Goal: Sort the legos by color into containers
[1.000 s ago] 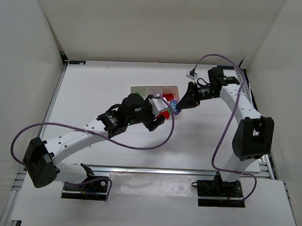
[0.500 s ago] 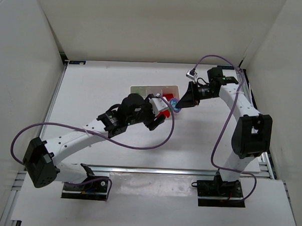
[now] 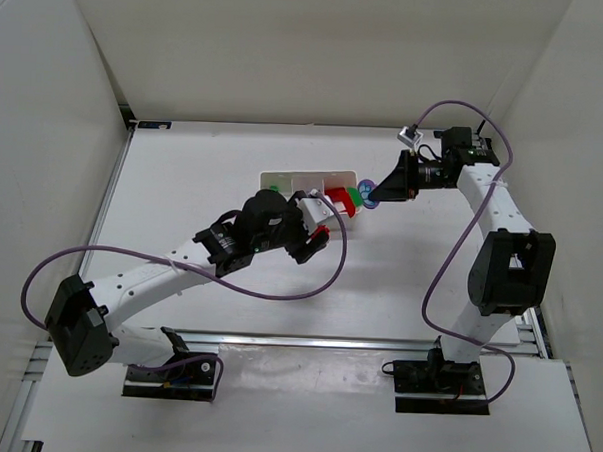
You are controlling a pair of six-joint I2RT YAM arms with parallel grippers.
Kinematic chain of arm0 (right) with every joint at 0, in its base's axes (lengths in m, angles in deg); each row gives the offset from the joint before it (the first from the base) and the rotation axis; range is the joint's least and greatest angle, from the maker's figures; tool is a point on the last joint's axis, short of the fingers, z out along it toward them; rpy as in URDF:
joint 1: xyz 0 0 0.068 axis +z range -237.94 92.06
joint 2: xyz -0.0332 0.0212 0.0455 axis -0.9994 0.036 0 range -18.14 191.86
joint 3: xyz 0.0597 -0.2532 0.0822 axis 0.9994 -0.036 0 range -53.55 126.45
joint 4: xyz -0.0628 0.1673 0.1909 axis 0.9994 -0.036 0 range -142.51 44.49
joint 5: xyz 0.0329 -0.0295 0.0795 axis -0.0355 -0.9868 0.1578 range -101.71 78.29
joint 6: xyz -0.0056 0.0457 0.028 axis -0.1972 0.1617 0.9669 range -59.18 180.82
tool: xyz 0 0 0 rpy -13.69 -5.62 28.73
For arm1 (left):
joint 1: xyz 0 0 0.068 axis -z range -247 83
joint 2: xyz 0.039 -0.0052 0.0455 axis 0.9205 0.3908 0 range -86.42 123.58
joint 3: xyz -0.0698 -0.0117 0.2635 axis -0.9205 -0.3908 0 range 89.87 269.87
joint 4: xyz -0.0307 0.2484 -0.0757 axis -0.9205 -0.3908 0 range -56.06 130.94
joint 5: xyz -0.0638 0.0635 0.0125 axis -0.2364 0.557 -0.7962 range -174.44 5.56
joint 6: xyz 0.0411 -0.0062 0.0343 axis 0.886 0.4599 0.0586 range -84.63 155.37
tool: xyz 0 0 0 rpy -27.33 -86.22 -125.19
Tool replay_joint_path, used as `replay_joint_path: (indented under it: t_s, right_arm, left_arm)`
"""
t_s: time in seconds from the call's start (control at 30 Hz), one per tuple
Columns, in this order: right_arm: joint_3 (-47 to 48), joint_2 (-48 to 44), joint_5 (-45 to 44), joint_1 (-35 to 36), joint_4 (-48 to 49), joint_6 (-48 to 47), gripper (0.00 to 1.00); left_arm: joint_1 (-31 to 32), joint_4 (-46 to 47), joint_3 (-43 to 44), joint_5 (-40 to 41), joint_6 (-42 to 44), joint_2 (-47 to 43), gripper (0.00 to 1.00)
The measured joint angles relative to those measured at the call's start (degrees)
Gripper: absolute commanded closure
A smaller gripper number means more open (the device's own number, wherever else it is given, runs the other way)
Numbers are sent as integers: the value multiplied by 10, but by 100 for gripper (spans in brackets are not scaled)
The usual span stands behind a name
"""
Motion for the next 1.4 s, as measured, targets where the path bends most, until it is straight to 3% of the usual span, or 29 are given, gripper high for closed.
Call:
replay_joint_path:
  t_s: [0.2,0.33,0.5,0.87,0.97,1.07,1.1,1.3,1.33,1.4]
  right_arm:
    - [0,0,-2,0,0,-1,100]
    - [0,-2,-13,-2,0,-4,100]
    - [-2,-12,-26,-16,-1,-5,100]
    - [-31,-66,-37,-76,-10,-10,100]
    - [-43,-78,-40,-92,-16,-16,100]
    - [-52,-91,-40,-105,-21,-20,100]
    - [-55,-94,-41,-108,-23,-21,100]
    - [-60,-99,-44,-116,-31,-26,100]
    - [-61,-99,-44,-116,-31,-28,100]
    - [-61,-99,-44,-116,-31,-30,100]
  left_arm:
    - [-13,-4,-2,8,-7,-2,90]
    - [-61,-8,19,11,-16,20,90]
    - [-104,-13,122,0,-28,120,89]
    - [-112,-19,303,-47,-57,328,82]
    - [-115,-34,326,-52,-65,366,73]
    - [-120,-52,354,-60,-80,406,58]
    - [-122,-57,362,-62,-85,419,49]
    - [-139,-72,390,-90,-114,468,34]
    - [-143,-72,391,-99,-118,469,23]
    - [-152,-69,391,-117,-129,468,14]
